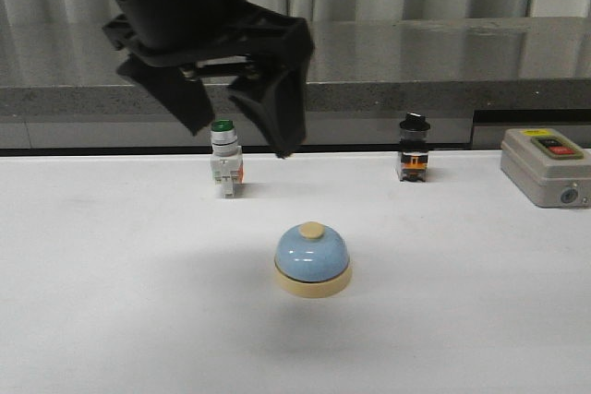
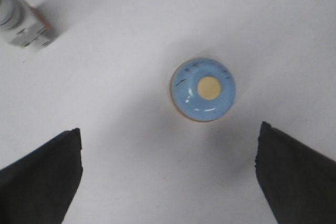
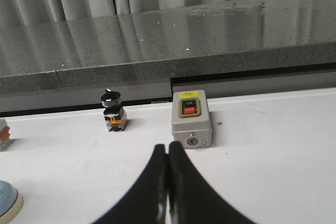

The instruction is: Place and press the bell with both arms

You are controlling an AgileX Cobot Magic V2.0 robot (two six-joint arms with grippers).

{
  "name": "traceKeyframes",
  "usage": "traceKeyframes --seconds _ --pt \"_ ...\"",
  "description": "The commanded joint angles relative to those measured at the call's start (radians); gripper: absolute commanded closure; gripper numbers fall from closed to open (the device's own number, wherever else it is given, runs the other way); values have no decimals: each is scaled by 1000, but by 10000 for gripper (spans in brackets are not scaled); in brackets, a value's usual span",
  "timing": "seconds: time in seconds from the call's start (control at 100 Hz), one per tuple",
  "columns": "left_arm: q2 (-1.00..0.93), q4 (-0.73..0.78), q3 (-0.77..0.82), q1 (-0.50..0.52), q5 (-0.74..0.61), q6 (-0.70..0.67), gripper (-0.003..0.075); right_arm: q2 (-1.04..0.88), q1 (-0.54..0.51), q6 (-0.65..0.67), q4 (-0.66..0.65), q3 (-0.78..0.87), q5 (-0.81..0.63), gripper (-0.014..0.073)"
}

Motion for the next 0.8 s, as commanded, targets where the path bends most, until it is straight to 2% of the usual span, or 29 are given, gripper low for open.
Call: traceKeyframes --seconds 0.0,0.5,0.79 --pt "-91 -2 18 39 -25 -11 80 -21 -8 -3 -10 -19 -85 658" --pt "-501 -2 384 369 -249 -65 80 -21 -8 -3 -10 -19 -85 658" --pt "-790 -9 586 456 -322 -65 80 -21 -8 -3 -10 -19 -85 658"
